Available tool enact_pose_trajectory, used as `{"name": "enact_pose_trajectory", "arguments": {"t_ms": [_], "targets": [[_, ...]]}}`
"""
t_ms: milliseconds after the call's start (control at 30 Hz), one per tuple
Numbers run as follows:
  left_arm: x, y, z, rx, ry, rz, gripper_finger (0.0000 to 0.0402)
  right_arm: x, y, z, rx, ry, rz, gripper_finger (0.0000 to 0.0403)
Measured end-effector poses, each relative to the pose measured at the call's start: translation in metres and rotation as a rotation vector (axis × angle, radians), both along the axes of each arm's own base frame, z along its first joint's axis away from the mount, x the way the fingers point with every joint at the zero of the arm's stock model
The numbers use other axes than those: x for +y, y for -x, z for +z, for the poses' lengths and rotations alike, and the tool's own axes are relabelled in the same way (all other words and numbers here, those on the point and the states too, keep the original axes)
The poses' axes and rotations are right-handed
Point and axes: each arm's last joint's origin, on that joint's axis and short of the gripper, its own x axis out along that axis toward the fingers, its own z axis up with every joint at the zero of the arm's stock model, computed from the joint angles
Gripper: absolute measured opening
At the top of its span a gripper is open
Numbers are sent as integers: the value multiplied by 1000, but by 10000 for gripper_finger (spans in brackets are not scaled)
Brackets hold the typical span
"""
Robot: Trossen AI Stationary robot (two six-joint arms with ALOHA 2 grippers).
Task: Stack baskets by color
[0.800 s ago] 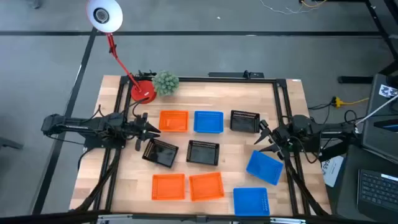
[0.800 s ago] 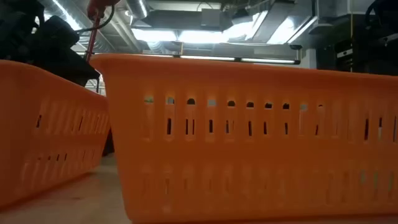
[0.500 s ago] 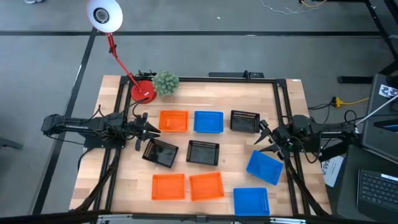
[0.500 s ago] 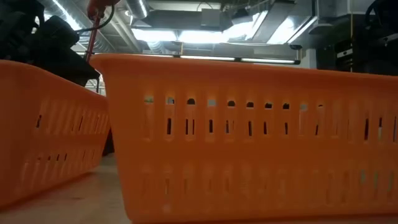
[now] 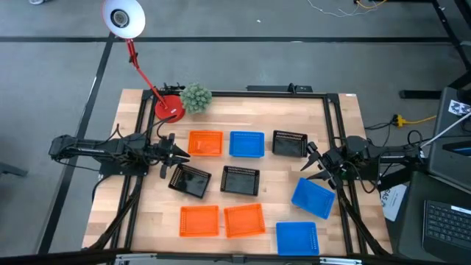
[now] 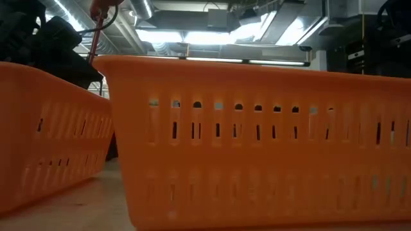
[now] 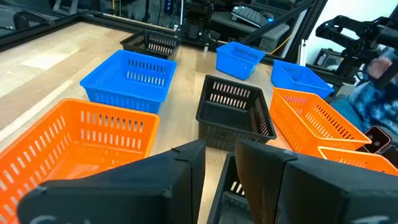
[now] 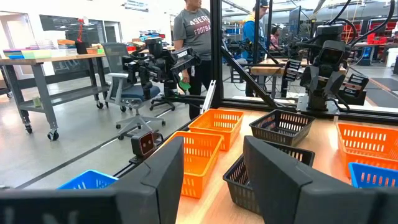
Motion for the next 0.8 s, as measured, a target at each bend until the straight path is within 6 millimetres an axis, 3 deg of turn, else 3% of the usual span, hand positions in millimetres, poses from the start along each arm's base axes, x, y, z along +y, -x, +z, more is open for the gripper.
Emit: {"name": "enact_pose_trajectory", "arguments": {"t_ms": [500, 800], "targets": [[0, 0, 0, 0, 0, 0, 80, 0, 0, 1, -3, -24, 2, 168], [0, 0, 0, 0, 0, 1, 80, -1, 4, 23, -247, -13, -33, 168]]}}
